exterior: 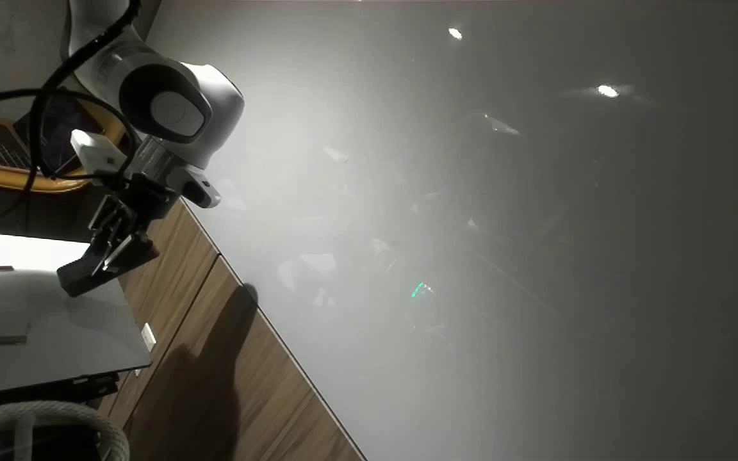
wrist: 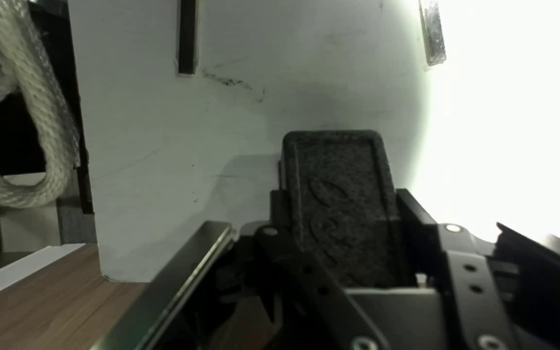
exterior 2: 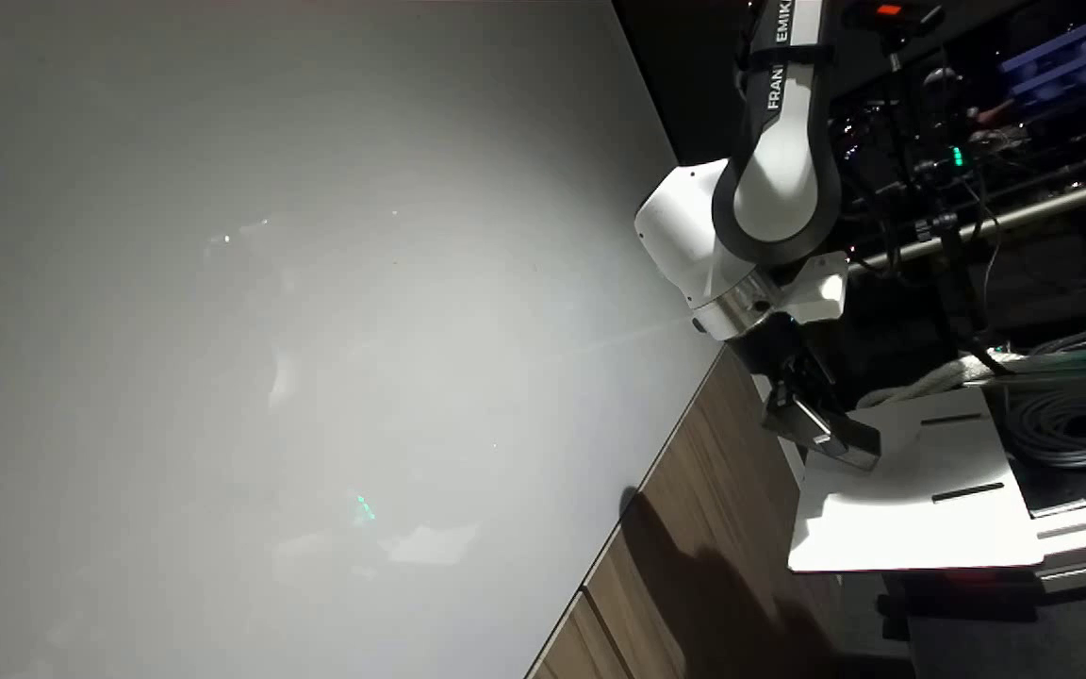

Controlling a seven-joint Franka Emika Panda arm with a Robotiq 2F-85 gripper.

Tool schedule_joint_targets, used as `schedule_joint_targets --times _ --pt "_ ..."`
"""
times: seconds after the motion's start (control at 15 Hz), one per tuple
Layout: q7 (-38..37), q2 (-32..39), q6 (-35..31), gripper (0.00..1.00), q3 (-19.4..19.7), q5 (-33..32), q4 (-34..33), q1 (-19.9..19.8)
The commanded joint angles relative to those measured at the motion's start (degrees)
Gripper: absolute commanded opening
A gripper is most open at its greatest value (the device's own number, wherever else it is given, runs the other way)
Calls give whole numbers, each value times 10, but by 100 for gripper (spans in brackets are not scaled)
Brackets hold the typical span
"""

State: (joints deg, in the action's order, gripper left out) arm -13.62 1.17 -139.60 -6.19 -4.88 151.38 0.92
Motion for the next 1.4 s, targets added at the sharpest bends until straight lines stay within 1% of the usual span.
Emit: schedule_joint_targets --times 0.0,1.33 --pt "20 12 -6 29 12 19 -10 9" --pt "38 12 -9 29 23 30 -7 5"
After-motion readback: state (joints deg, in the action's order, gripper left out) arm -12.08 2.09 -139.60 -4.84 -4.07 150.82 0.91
